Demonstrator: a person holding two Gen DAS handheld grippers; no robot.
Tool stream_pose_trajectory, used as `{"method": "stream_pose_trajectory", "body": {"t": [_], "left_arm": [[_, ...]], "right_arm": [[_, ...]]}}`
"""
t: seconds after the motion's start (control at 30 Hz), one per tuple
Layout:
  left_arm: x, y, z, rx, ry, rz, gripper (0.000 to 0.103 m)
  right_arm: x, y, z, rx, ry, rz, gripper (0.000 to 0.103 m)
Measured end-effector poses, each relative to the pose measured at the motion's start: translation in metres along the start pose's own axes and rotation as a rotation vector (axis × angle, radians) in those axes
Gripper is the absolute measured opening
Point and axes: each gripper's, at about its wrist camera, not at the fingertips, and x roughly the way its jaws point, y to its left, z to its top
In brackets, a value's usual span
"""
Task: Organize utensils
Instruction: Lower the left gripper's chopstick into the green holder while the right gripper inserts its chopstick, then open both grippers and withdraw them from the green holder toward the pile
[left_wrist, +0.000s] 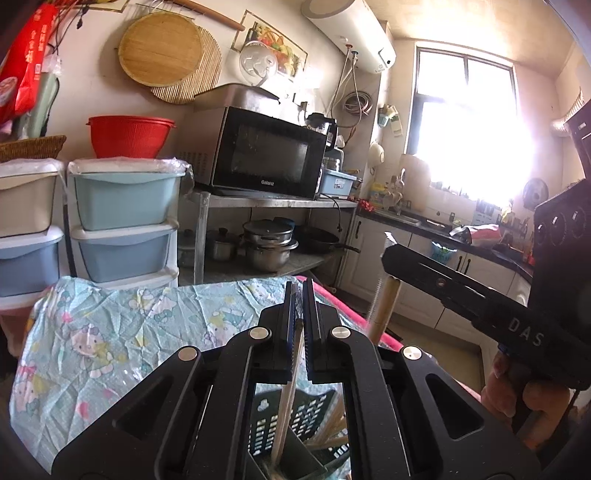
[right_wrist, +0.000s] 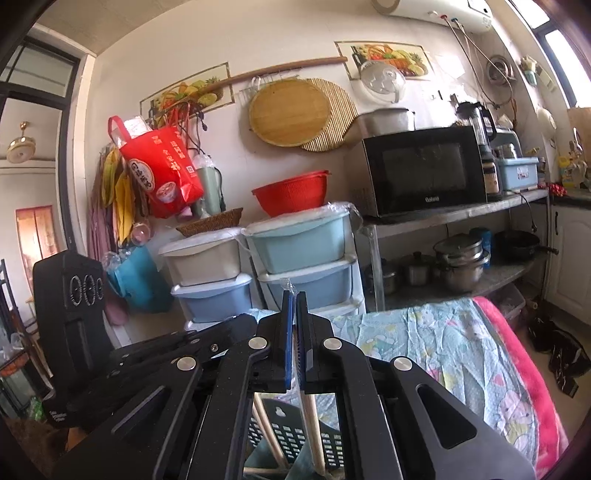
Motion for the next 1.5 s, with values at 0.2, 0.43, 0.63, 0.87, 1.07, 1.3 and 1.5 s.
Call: {"method": "stream_pose_trajectory", "body": {"t": [0.2, 0.43, 0.63, 0.87, 1.07, 1.3, 1.5], "left_arm": [[0.002, 0.0, -0.017, 0.008, 0.014, 0.003, 0.002], [0.003, 0.002, -0.031, 0.009, 0.04, 0.013, 0.002], [0.0, 0.002, -0.038, 0.017, 0.056, 0.023, 0.002], [-0.003, 0.007, -0.044, 0.001, 0.092, 0.037, 0.002], [-0.008, 0.011, -0.042, -0.016, 0.129, 0.032, 0.002], [-0.012, 0.014, -0.042, -0.038, 0.168, 0.022, 0.003], [-0.019, 0.018, -0.044, -0.05, 0.196, 0.027, 0.017]], "right_arm": [[0.002, -0.008, -0.013, 0.01, 0.023, -0.023, 0.002], [0.003, -0.016, -0.029, 0.021, 0.053, -0.049, 0.003], [0.003, -0.017, -0.039, 0.012, 0.083, -0.057, 0.003], [0.003, -0.019, -0.047, -0.009, 0.134, -0.068, 0.003], [0.001, -0.018, -0.05, -0.029, 0.177, -0.08, 0.003], [0.0, -0.021, -0.055, -0.034, 0.216, -0.096, 0.005], [-0.003, -0.019, -0.057, -0.058, 0.251, -0.102, 0.008]]}}
